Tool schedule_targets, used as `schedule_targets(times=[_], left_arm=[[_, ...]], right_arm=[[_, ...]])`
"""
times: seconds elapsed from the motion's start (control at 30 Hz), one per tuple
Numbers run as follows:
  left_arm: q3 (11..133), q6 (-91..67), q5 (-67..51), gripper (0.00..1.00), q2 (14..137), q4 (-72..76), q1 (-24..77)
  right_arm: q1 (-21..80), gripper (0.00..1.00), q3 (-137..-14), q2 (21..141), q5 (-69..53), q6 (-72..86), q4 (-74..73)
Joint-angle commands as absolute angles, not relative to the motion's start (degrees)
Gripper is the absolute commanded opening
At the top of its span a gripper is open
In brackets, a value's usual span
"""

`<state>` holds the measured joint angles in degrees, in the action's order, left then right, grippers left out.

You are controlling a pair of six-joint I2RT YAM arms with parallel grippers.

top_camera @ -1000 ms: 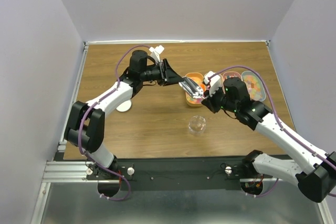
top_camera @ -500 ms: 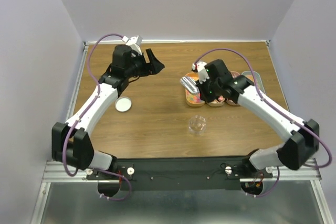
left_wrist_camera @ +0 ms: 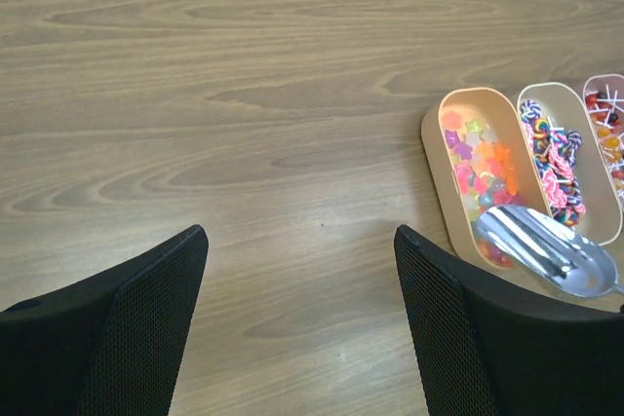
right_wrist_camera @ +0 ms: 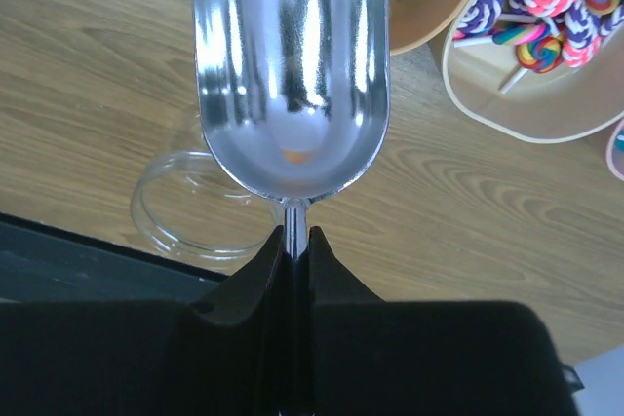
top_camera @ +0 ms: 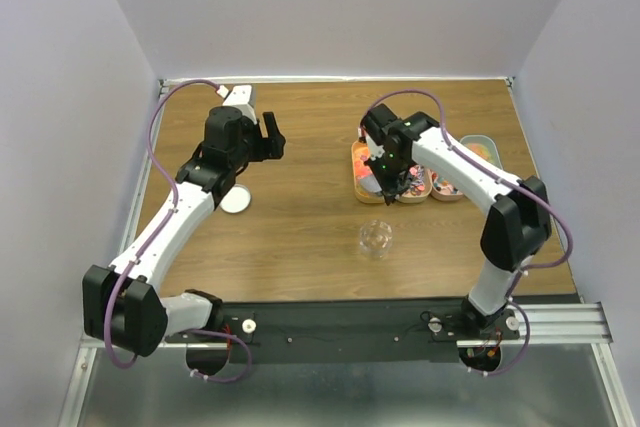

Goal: Pack the candies
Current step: Scoop the fake candies from the storage box.

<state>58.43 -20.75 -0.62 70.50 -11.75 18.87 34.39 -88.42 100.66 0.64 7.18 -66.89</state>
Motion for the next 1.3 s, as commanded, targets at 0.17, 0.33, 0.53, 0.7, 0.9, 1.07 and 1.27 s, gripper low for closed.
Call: schedule_targets(times=[0.17, 0.33, 0.53, 0.7, 0.9, 1.07, 1.27], left_arm=[[55.99, -19.42, -1.67, 0.85, 68.99, -11.87, 19.34], [55.02, -19.51, -1.85, 0.85, 69.08, -11.43, 19.34], [54.58, -19.51, -2.29, 0.85, 69.17, -10.99, 19.34], [54.23, -19.42, -2.2, 0.85, 69.0, -10.99, 19.34], [53.61, -19.51, -2.11, 0.85, 68.91, -10.81, 19.34], [53.44, -19.69, -2.02, 0.85, 69.34, -10.81, 19.34], [53.61, -19.78, -2.37, 0.85, 69.87, -10.9, 19.34]], right_arm=[[32.52, 0.01, -93.69, 108.81, 0.35, 10.63, -73.48], [32.34, 0.01, -94.92, 111.35, 0.35, 10.02, -74.0], [32.34, 0.01, -100.71, 116.18, 1.32, 8.7, -76.28], [32.34, 0.01, -103.01, 119.18, 2.37, 8.61, -77.17], [32.34, 0.01, -99.85, 120.15, 4.04, 10.01, -74.01], [32.26, 0.01, -97.39, 120.5, 5.71, 11.95, -69.7], [31.82, 0.01, -98.26, 120.59, 8.52, 13.18, -68.55]])
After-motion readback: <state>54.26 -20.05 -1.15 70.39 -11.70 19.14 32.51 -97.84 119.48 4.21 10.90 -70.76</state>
